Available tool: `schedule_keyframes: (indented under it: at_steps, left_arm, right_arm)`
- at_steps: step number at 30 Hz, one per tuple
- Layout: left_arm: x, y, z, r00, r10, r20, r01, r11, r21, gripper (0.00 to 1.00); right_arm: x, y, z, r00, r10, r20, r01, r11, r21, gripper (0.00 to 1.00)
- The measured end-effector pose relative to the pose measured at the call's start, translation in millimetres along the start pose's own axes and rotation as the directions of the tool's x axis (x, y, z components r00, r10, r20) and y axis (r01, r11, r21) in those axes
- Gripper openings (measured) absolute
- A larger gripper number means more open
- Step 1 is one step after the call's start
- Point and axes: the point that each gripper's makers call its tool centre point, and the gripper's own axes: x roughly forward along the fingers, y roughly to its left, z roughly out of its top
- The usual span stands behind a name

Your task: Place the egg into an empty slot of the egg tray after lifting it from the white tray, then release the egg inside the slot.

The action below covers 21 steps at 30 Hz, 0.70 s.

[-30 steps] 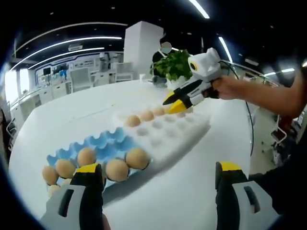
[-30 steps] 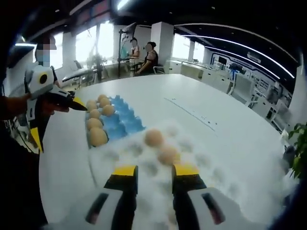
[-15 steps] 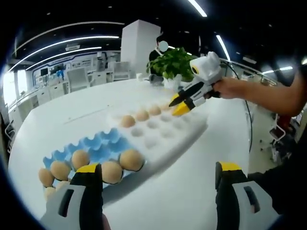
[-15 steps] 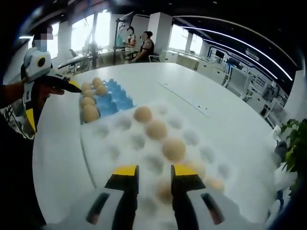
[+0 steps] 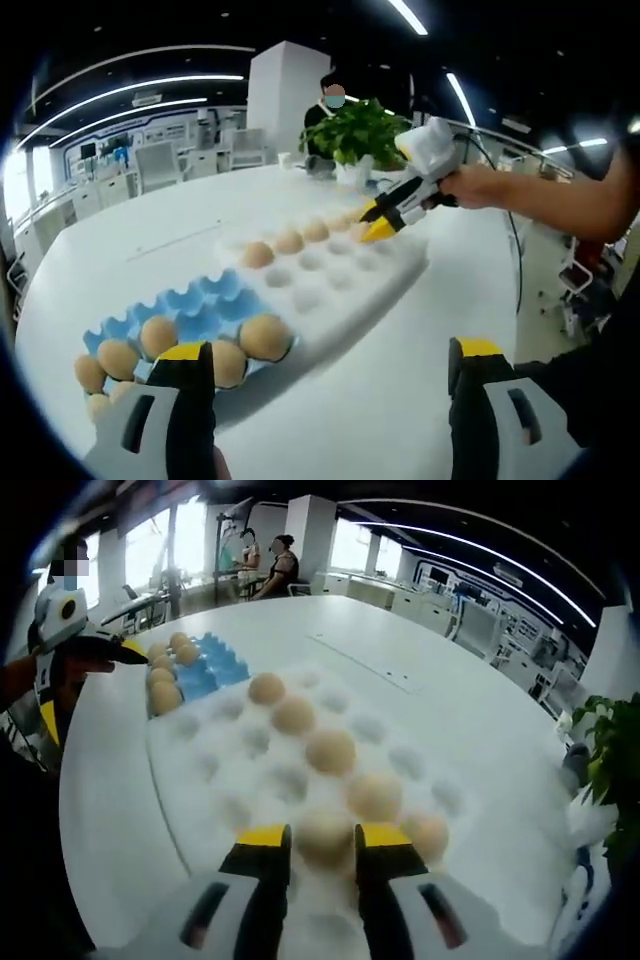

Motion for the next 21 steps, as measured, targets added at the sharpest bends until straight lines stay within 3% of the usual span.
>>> schedule_keyframes:
  at_steps: [11,21]
  left_arm:
    - [-2,3.4,-3.3,1.000,0.005,-0.001,-0.005,1.000,-0.009,0.99]
    - [0,5.2,-3.5,1.000,0.000,0.002,0.000,1.000,-0.016,0.99]
  right_arm:
    - [4,0,-3.1,1.000,0.008,-0.017,-0.007,0.998,0.063,0.26]
    - [11,-1,-3.9,0.995,0.033,-0.092,-0.021,0.992,0.126,0.27]
